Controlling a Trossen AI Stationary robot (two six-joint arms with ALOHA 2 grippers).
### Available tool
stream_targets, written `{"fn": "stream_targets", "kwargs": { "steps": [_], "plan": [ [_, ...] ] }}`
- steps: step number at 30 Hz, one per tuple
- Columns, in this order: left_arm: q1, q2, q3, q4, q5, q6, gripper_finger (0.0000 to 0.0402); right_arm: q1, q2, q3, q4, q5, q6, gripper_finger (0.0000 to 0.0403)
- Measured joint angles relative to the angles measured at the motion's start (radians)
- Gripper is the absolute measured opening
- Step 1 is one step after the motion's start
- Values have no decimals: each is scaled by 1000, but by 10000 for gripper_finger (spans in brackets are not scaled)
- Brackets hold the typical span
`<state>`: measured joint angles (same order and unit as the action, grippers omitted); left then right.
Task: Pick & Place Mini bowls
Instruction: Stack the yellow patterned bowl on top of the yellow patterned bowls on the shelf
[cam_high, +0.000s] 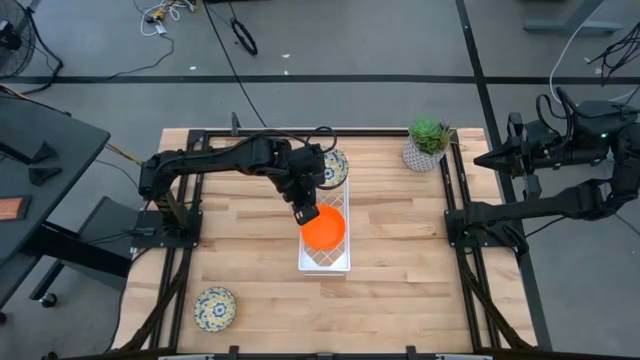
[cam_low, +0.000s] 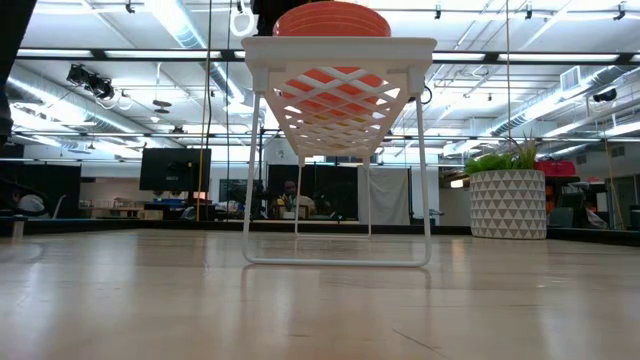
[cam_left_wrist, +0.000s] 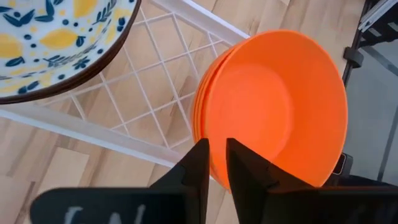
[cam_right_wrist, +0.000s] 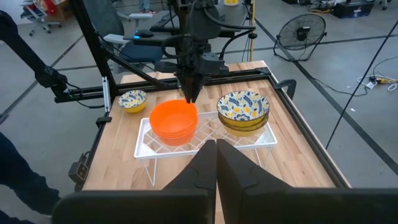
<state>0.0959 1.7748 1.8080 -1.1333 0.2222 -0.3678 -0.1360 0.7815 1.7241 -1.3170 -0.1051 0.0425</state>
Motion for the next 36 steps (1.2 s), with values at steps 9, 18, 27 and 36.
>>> {"fn": "stream_targets", "kwargs": {
  "steps": [9,18,27,36],
  "plan": [
    [0,-1,0,-1,43,14,80,0,0,0,0,0,0,11],
    [-25,-53,0,-55,113,25,80,0,0,0,0,0,0,11],
    [-121,-149,0,-191,87,88,80,0,0,0,0,0,0,11],
    [-275,-167,0,-318,69,166,80,0,0,0,0,0,0,11]
  ]
}}
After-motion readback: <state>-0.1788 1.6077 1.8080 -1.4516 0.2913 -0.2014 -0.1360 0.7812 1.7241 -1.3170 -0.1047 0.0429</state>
